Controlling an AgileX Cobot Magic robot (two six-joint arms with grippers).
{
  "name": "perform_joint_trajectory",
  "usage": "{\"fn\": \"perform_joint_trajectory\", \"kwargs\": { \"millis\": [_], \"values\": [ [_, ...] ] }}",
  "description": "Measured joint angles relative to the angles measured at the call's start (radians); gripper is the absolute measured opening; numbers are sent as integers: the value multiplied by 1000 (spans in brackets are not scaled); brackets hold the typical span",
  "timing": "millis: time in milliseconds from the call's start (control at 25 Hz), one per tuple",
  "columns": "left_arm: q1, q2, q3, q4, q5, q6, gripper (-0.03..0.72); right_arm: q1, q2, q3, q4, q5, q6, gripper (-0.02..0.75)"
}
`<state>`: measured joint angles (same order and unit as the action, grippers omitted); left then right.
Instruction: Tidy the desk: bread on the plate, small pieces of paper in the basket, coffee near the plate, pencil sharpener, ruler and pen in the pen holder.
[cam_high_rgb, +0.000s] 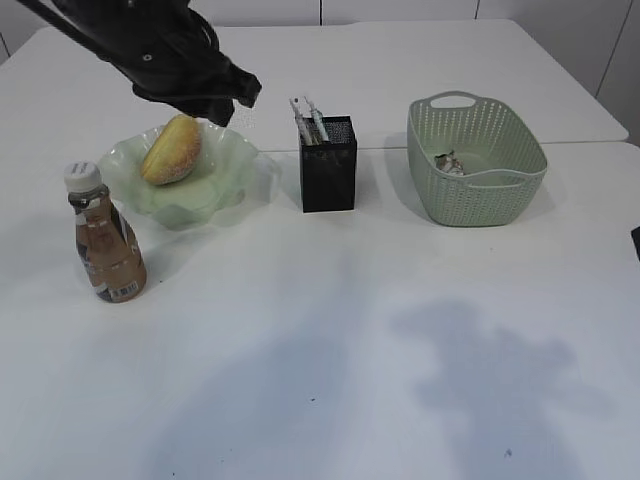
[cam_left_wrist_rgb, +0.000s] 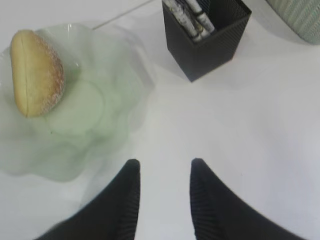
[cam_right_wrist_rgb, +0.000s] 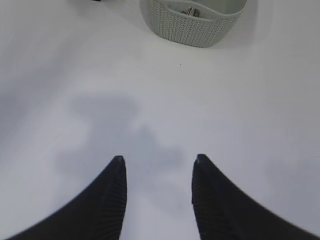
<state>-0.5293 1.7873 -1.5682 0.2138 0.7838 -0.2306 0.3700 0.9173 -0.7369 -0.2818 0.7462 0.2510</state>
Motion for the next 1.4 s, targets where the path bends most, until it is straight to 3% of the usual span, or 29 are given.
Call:
{"fn": "perform_joint_trajectory", "kwargs": {
  "millis": [240, 480, 640, 840, 1040, 1400],
  "values": [
    [-18, -96, 0, -111, 187, 76, 231, 0, -118, 0, -2, 11, -23, 352],
    [-58, -227, 22, -189, 256, 142, 241, 0, -215, 0, -2, 86, -25, 352],
    [-110, -375, 179, -214, 240, 149, 244, 0, -270, 0, -2, 104, -25, 352],
    [-127, -606, 408, -260, 162, 149, 244, 0, -313, 0, 3, 146, -25, 352],
    [-127, -819, 536, -267, 152, 149, 249, 0, -395, 0, 32, 211, -25, 352],
    [-127, -1161, 695, -276, 203, 146, 335, 0, -591, 0, 84, 355, -67, 352]
  ]
}}
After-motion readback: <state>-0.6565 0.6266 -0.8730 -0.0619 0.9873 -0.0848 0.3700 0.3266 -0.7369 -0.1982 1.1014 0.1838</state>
